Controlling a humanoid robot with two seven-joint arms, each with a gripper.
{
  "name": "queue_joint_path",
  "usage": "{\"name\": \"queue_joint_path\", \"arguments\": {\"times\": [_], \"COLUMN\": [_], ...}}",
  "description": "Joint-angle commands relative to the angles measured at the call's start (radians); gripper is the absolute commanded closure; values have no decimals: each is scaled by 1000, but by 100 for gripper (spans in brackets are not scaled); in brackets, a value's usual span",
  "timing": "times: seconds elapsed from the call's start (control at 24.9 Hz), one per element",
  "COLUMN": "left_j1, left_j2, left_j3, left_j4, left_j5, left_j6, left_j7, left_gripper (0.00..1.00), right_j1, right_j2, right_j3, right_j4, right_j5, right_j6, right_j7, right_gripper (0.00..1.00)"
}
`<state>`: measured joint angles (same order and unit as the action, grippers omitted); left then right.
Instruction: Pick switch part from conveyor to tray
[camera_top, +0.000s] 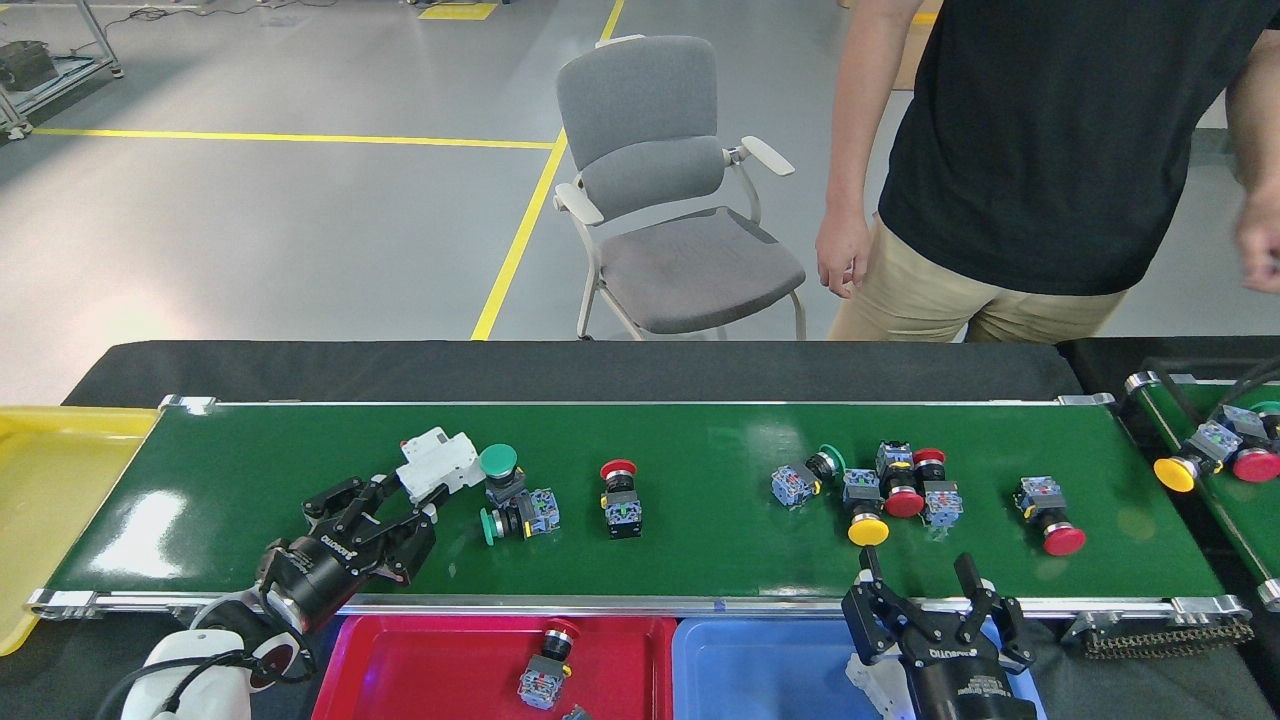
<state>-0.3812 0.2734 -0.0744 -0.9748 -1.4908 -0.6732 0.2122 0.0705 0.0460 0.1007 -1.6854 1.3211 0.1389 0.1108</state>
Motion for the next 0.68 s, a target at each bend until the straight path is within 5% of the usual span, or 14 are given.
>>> {"name": "queue_joint_path", "arguments": {"times": [0.0, 0.16, 0.48, 0.56, 0.6, 0.64], "left_j1": [-13, -5, -1, 2, 5, 10], "left_j2": [-7, -34, -85, -82, -82, -80], "left_j3": [27, 31, 33, 33, 33, 34], "left_j4": [-38, -128, -185, -185, -185, -185], "left_j5": [7, 9, 9, 10, 10, 12], "left_j6": [11, 12, 7, 4, 3, 1], "left_j7": [6, 0, -30, -30, -30, -30], "left_gripper": [100, 100, 100, 99, 100, 100], "right_j1": [-41, -60, -233, -258, -268, -271], "right_j2": [2, 1, 31, 26, 20, 11], "right_j3": [53, 91, 129, 179, 186, 192], "right_j4": [7, 27, 251, 313, 317, 317], "right_j5": [9, 12, 6, 1, 0, 0], "right_j6": [64, 126, 176, 172, 168, 159], "right_j7": [35, 67, 73, 107, 110, 112], "right_gripper": [4, 4, 6, 21, 36, 64]}}
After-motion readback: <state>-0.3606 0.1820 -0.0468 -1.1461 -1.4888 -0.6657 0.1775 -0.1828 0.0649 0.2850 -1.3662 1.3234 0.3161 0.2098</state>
